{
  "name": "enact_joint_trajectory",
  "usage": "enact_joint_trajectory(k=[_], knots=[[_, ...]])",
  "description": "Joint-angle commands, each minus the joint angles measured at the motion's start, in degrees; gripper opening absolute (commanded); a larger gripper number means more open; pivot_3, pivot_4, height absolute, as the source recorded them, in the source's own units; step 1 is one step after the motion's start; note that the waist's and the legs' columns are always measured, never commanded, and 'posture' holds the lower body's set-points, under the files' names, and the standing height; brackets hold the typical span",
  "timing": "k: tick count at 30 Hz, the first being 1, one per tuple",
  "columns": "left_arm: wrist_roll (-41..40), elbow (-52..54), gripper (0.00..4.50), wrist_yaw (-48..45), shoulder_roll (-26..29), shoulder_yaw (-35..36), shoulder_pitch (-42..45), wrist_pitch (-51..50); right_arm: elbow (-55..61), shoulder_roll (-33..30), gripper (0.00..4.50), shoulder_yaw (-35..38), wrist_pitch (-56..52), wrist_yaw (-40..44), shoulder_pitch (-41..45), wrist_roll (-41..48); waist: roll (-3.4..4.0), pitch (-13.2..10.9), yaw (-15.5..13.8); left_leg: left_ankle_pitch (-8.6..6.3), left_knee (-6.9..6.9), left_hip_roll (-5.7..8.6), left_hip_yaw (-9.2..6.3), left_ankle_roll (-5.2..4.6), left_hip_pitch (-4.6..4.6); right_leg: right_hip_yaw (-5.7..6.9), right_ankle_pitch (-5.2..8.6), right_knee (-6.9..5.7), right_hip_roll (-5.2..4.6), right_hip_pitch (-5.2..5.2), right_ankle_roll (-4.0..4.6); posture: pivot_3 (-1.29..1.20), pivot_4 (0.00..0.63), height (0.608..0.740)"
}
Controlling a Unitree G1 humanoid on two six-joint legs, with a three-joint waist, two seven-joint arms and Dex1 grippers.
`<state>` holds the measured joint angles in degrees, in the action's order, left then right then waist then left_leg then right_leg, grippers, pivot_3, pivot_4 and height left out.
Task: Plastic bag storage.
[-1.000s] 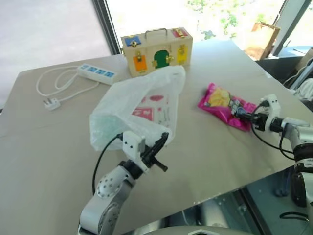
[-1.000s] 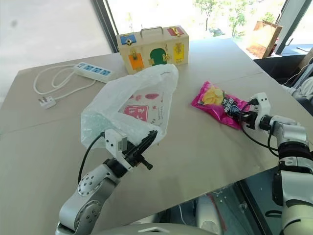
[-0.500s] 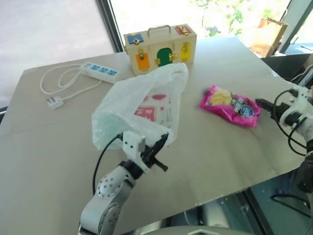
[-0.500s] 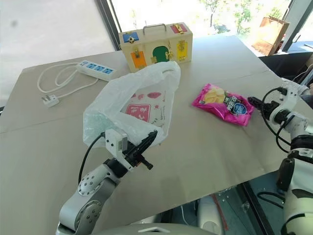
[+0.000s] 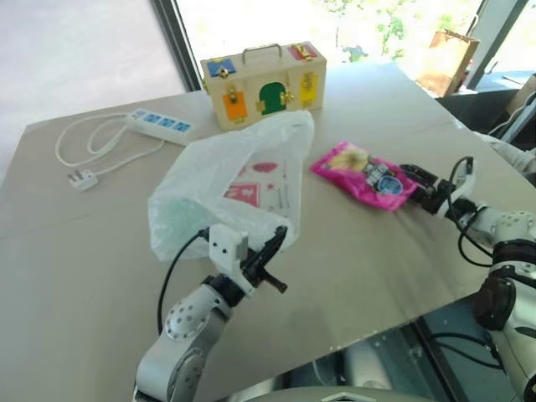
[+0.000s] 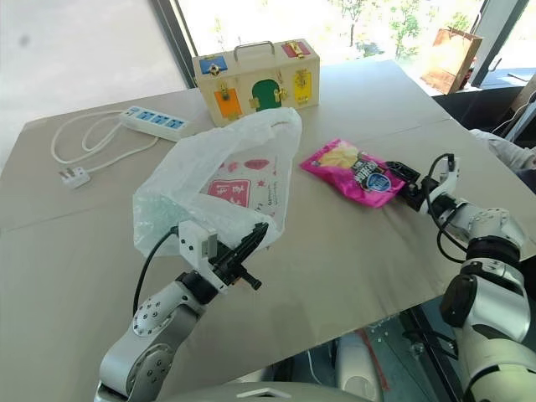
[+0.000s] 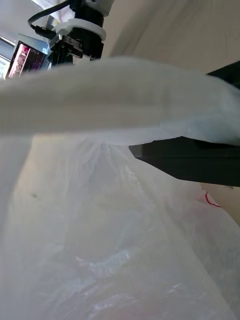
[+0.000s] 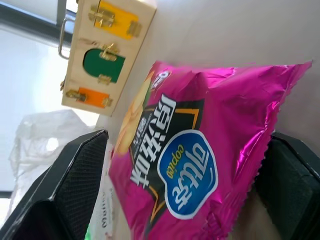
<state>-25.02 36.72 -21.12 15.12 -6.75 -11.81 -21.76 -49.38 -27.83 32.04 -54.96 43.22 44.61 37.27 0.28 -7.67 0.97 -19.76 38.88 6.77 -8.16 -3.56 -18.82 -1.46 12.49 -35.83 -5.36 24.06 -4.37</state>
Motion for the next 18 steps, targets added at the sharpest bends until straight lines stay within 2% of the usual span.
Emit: enact_joint_trajectory(k=[1, 4, 10, 11, 12, 14, 15, 16, 17, 18], knots=[[-0.57, 2.49, 0.00, 0.05, 0.30, 0.50, 0.04, 0.15, 0.03, 3.39, 4.47, -0.99, -3.41, -0.44, -0.77, 1.61, 0.00, 0.00, 0.03, 0.00, 0.00, 0.00, 0.00, 0.00, 0.00, 0.00, 0.00, 0.00, 0.01, 0.00, 0.00, 0.00, 0.150, 0.740], [-0.52, 2.58, 0.00, 0.06, 0.41, 0.46, -0.07, 0.07, 1.12, 5.77, 4.47, -1.75, -3.89, -1.08, -0.31, 2.08, 0.00, 0.00, 0.03, 0.00, 0.00, 0.00, 0.00, 0.00, 0.01, 0.01, 0.00, -0.01, 0.02, 0.01, 0.00, 0.00, 0.150, 0.740], [-0.32, 2.61, 0.00, 0.24, 0.36, 0.36, -0.14, 0.05, -3.75, 10.16, 4.47, -3.59, 3.49, -8.22, 4.01, -2.38, -0.01, 0.02, 0.53, 0.00, -0.01, -0.01, 0.11, 0.00, 0.10, 0.05, -0.04, -0.04, 0.06, 0.01, 0.05, 0.00, 0.150, 0.740], [-0.25, 2.65, 0.00, 0.33, 0.31, 0.33, -0.21, 0.09, -3.98, 10.46, 3.96, -4.07, 4.07, -7.97, 4.51, -2.77, -0.03, 0.04, 0.59, 0.00, -0.01, -0.01, 0.12, 0.00, 0.11, 0.05, -0.05, -0.04, 0.07, 0.00, 0.07, 0.00, 0.150, 0.740], [-0.21, 2.68, 0.00, 0.40, 0.27, 0.32, -0.25, 0.12, -4.45, 10.63, 3.75, -4.40, 4.84, -7.75, 4.96, -3.11, -0.02, 0.04, 0.60, 0.00, 0.00, -0.01, 0.12, 0.00, 0.12, 0.05, -0.06, -0.05, 0.07, 0.00, 0.08, 0.00, 0.150, 0.740], [-0.07, 2.74, 0.00, 0.61, 0.18, 0.38, -0.37, 0.25, -5.73, 10.60, 2.78, -5.09, 6.68, -7.39, 5.69, -4.05, -0.02, 0.04, 0.60, 0.00, 0.00, -0.01, 0.12, 0.01, 0.12, 0.06, -0.06, -0.05, 0.08, 0.00, 0.08, 0.00, 0.150, 0.740], [-0.03, 2.75, 0.00, 0.71, 0.15, 0.44, -0.41, 0.31, -6.33, 10.57, 2.41, -5.23, 7.36, -7.32, 5.97, -4.40, -0.02, 0.03, 0.64, 0.00, 0.00, -0.01, 0.12, 0.00, 0.12, 0.07, -0.06, -0.04, 0.08, 0.01, 0.08, 0.00, 0.150, 0.740], [-0.01, 2.75, 0.00, 0.79, 0.13, 0.48, -0.43, 0.34, -6.86, 10.52, 2.24, -5.19, 7.76, -7.47, 6.21, -4.54, -0.02, 0.04, 0.77, 0.00, -0.01, -0.01, 0.12, 0.00, 0.11, 0.07, -0.06, -0.04, 0.08, 0.02, 0.08, 0.00, 0.150, 0.740], [0.00, 2.74, 0.00, 0.85, 0.12, 0.56, -0.40, 0.35, -7.37, 10.41, 1.54, -5.08, 8.21, -7.68, 6.41, -4.59, -0.06, 0.07, 0.99, 0.00, -0.02, -0.01, 0.12, 0.00, 0.11, 0.06, -0.06, -0.03, 0.09, 0.02, 0.08, 0.00, 0.150, 0.740], [-0.01, 2.71, 0.00, 0.90, 0.12, 0.62, -0.35, 0.35, -7.83, 10.24, 1.10, -5.02, 8.72, -7.74, 6.56, -4.62, -0.16, 0.15, 1.06, 0.00, -0.02, -0.02, 0.12, 0.00, 0.12, 0.06, -0.06, -0.03, 0.09, 0.01, 0.08, 0.00, 0.150, 0.740]])
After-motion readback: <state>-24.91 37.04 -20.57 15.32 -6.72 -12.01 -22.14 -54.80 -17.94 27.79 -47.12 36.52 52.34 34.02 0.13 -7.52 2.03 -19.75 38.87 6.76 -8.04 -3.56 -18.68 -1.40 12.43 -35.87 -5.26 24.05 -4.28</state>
